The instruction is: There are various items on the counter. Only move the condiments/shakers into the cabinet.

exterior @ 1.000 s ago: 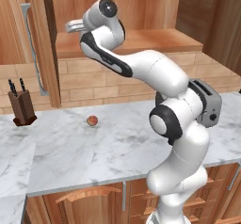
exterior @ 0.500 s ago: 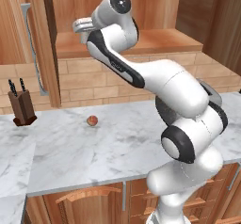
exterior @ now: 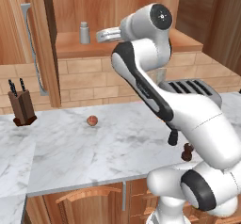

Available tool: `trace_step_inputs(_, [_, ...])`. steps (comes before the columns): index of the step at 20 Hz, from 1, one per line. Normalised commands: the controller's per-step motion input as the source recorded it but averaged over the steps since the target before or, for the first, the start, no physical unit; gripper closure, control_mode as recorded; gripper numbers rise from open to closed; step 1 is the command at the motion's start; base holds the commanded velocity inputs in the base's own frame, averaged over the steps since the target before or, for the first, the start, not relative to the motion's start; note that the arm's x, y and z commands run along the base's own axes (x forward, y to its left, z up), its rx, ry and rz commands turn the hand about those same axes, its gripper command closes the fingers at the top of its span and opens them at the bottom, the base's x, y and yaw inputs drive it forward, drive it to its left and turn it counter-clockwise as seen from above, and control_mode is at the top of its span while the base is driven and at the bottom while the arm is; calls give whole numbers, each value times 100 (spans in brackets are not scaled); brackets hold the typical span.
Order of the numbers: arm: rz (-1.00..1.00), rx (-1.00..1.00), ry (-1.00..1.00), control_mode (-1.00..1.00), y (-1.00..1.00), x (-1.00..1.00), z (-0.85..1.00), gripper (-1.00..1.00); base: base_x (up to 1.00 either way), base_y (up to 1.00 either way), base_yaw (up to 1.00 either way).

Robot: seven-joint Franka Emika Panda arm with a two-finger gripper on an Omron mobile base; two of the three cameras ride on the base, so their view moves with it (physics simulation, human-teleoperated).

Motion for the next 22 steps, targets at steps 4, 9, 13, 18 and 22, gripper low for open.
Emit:
trace_step_inputs(4, [-8,0,0,-100,-26,-100,0,-100,0,0,0])
trace_step_inputs(9, [-26,-2,7,-100,-9,-98,-10,-100,0,0,0])
trace_step_inputs(13, [-34,-4,25,-100,-25,-45,-44,-100,0,0,0])
trace_step_inputs(18, [-20,0,12,-100,-26,8,-52,-100,0,0,0])
trace_step_inputs(22, [-24,0,5,-100,-30,26,-46,-100,0,0,0])
